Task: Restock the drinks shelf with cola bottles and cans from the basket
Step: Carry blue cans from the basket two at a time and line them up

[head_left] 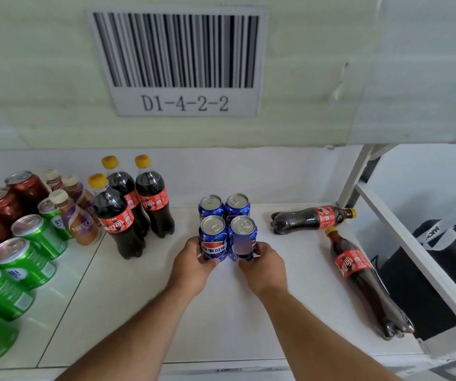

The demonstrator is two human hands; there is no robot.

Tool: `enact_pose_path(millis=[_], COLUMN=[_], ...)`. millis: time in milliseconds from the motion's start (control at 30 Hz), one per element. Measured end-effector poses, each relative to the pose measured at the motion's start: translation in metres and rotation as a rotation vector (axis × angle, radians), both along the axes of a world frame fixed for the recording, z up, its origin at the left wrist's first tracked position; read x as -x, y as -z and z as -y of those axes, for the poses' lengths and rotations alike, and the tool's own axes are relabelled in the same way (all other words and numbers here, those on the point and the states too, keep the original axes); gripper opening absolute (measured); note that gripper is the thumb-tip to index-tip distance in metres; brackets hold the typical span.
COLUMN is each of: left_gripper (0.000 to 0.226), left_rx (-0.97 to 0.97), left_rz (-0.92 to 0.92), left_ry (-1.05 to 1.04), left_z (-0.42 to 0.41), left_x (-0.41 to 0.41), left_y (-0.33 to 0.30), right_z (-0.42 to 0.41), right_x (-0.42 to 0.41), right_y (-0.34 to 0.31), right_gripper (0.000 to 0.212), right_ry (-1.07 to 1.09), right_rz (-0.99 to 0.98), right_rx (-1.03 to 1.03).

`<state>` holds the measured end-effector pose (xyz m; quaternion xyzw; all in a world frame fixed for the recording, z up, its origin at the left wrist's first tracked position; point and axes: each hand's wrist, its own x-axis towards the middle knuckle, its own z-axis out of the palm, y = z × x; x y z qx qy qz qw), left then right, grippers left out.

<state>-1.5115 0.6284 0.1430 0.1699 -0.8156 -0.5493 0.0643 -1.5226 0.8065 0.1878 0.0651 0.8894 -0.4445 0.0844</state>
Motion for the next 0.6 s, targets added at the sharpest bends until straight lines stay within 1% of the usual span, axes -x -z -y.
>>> enact_pose_path(millis=[167, 267, 467, 600], left_gripper=[0.062, 0.064, 0.065, 0.067], left_rx=[-0.001, 0.008, 0.016, 0.032], left_rz=[0.01, 0.02, 0.039, 0.071], left_ry=[0.005, 0.004, 0.005, 0.017], left_z=[0.0009, 0.0024, 0.0026, 0.0033], left_x=[0.0021, 0.0029, 0.0022, 0.0006], left_y=[-0.0017, -0.0026, -0.0055, -0.0089], right_z=[0.0045, 0.0064, 0.0082, 0.0092], right_x=[0.0055, 0.0078, 0.0083, 0.0081], right_y=[0.0008, 0.0001, -0.0026, -0.0044], right_gripper=[0.021, 0.027, 0.029, 0.035], right_ry=[0.021, 0.021, 0.026, 0.015], right_rz=[-0.004, 0.007, 0.025, 0.035], right_rx=[-0.005, -0.018, -0.038, -0.06])
